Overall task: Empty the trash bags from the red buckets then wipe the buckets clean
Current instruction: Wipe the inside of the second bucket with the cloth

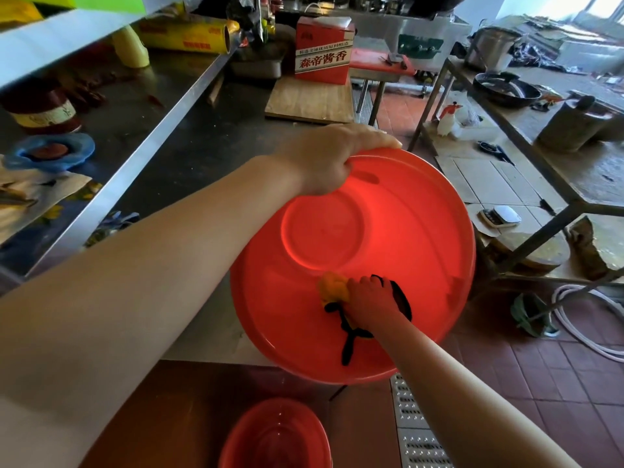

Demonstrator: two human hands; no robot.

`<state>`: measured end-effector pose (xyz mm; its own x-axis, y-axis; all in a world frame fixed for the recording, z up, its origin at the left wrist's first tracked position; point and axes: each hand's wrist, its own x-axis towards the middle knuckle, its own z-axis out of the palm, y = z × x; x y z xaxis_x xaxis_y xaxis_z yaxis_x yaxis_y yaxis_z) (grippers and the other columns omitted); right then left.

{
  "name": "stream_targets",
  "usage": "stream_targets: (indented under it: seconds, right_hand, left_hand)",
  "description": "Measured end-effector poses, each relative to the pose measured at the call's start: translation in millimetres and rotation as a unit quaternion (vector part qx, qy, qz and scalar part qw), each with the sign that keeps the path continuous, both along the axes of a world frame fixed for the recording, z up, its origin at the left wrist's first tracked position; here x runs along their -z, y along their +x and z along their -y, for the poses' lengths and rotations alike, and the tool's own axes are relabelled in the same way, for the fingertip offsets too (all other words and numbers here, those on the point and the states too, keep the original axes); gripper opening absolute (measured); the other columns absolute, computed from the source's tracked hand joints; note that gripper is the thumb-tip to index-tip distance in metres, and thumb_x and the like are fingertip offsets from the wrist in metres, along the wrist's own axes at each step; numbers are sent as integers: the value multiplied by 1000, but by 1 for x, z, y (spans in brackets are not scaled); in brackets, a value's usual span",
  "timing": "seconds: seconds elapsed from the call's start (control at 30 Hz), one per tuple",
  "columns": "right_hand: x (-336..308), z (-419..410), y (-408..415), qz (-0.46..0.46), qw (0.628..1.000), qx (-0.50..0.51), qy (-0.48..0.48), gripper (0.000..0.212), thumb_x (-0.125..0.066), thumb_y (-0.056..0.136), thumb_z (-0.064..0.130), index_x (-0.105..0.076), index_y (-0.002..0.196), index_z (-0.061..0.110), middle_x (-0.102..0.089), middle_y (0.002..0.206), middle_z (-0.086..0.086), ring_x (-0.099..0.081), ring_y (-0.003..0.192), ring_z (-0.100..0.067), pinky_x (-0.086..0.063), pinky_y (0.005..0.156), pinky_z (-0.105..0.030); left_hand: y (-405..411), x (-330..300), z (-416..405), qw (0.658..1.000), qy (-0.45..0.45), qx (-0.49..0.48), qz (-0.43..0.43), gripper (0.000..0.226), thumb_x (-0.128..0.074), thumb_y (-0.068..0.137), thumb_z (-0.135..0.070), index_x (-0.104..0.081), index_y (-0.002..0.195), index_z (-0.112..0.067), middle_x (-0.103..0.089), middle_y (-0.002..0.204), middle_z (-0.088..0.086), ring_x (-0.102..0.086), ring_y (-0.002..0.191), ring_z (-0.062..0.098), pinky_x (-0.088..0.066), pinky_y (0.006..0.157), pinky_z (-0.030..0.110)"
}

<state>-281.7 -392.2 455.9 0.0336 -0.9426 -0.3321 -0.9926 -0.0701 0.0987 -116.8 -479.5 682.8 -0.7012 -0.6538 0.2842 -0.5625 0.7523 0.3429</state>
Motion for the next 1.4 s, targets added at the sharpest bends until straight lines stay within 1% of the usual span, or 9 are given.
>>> stream_targets:
  seconds: [0.13,0.27,0.43,0.67,0.93,1.07,1.17,1.27,1.4]
  right_hand:
    - [14,29,0,-4,1000,15,6,40,-44,97,40,-46,130,17,-50,132,-9,-42,127,-33,-23,113,-52]
    - [28,50,8,-7,999,25,19,41,-47,96,34,-45,132,16,-51,132,-10,-42,127,-33,-25,112,-53]
    - [42,71,14,1,999,34,33,43,-53,92,33,-46,132,19,-51,134,-9,-42,127,-32,-28,109,-54]
    - [29,69,11,-23,997,2,68,44,-48,95,32,-41,135,17,-47,138,-10,-39,131,-31,-26,112,-54]
    - [-19,17,2,-72,995,-50,44,43,-52,94,32,-45,133,17,-50,134,-8,-42,128,-31,-27,112,-51]
    - [-47,-23,-11,-73,995,-75,1,36,-48,96,32,-49,129,18,-54,129,-6,-46,125,-30,-26,113,-48]
    - [-72,-47,-17,-76,994,-74,10,37,-49,95,43,-51,125,21,-54,129,-4,-44,127,-28,-21,116,-46]
    - [-88,-68,-27,-70,993,-90,-8,49,-51,90,56,-51,125,22,-55,126,-3,-45,126,-26,-19,116,-43]
    - [-82,-87,-38,-62,988,-128,-67,61,-56,68,75,-68,99,24,-67,92,0,-65,97,-26,-43,102,-47]
  left_hand:
    - [-8,-2,4,1000,11,2,-6,65,-52,90,-2,-45,145,-36,-45,149,-10,-40,136,10,-27,105,17]
    - [-8,-4,8,1000,15,16,-2,65,-51,91,-1,-45,145,-36,-45,149,-11,-38,133,4,-16,91,-8]
    - [-10,-4,5,999,39,32,-9,64,-55,90,-3,-47,143,-37,-47,147,-12,-41,133,4,-18,95,-5]
    - [2,-4,6,999,48,1,-12,63,-55,91,-4,-47,143,-39,-48,145,-12,-44,129,6,-17,86,-10]
    - [17,-1,4,998,50,-36,-11,64,-55,92,-7,-46,140,-48,-48,145,-15,-47,129,9,-32,101,17]
    - [16,-1,2,998,50,-40,0,63,-56,94,-11,-44,141,-50,-46,146,-14,-47,129,10,-32,99,19]
    - [12,0,3,998,55,-24,5,61,-56,95,-14,-42,141,-51,-47,146,-15,-46,129,9,-30,96,17]
    - [10,-2,3,999,52,-8,-3,62,-55,94,-9,-44,142,-47,-47,144,-14,-40,121,-5,-21,87,-5]
    - [10,-4,3,999,48,-4,-6,65,-54,92,-3,-45,143,-42,-49,144,-11,-43,122,0,-20,82,-10]
